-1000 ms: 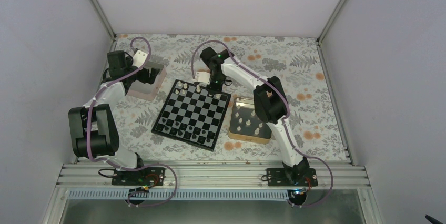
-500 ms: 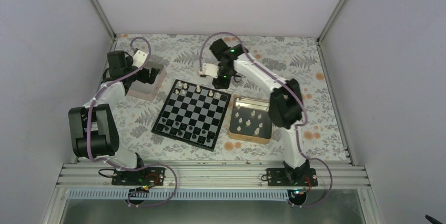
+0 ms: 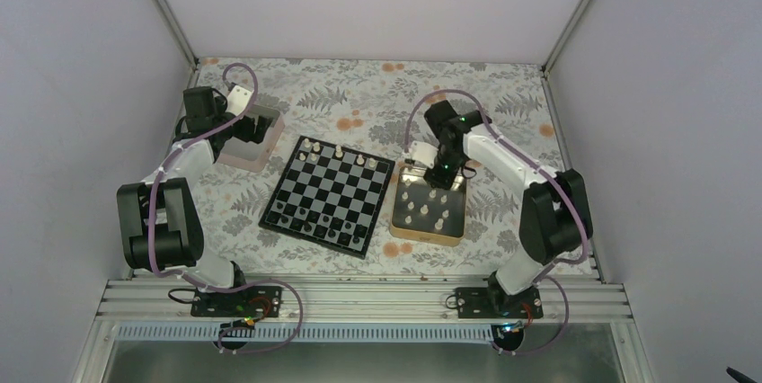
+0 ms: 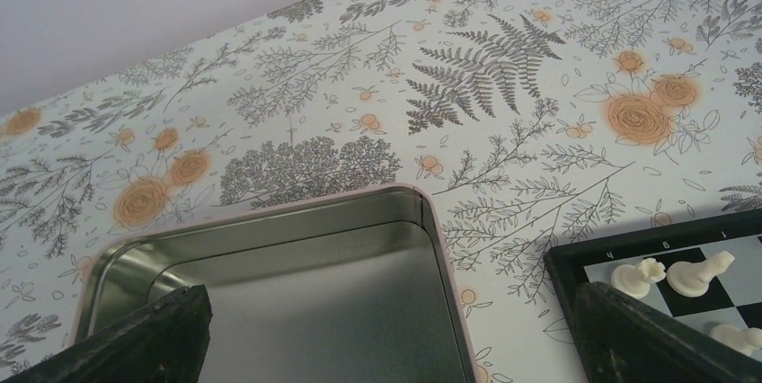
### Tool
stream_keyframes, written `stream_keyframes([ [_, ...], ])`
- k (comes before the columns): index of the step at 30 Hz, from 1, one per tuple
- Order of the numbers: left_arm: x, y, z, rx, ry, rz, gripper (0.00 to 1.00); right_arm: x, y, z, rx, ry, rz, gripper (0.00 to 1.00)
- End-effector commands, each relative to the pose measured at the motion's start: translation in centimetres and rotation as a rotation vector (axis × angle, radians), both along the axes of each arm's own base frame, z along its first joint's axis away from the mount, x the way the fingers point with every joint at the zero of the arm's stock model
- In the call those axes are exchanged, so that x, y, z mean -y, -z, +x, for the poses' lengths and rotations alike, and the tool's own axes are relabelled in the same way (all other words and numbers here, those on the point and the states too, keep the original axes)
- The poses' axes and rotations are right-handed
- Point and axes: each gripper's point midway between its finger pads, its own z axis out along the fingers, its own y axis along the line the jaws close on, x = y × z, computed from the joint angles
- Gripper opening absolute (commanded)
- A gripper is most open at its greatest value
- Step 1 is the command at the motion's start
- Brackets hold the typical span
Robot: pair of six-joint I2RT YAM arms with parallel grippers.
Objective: Set up the chess pieces on the board
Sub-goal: Pick up the chess piece from the storage box.
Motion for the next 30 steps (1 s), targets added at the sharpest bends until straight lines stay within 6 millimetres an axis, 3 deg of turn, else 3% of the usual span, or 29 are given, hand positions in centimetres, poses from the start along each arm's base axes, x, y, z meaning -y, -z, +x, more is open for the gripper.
stream_keyframes([
  [1, -0.4, -0.4, 0.2, 0.014, -0.009, 0.006, 1.00, 1.0, -0.2, -0.7, 0.043, 0.041, 0.011, 0.32],
  [7, -0.6, -0.3, 0.2, 0.009, -0.018, 0.013, 1.00, 1.2, 1.4, -3.1, -0.038, 0.039, 0.028, 0.32],
  [11, -0.7, -0.3, 0.3, 0.012, -0.024, 0.016, 1.00, 1.4, 2.0, -3.5, -0.038, 0.053, 0.026, 0.32],
  [21, -0.8, 0.0, 0.3, 0.005, -0.028, 0.019, 1.00, -0.6, 3.1, -4.7, -0.087, 0.015, 0.065, 0.34],
  [30, -0.8, 0.1, 0.3, 0.004, -0.028, 0.019, 1.00, -1.1, 4.4, -5.3, -0.118, 0.002, 0.055, 0.35],
])
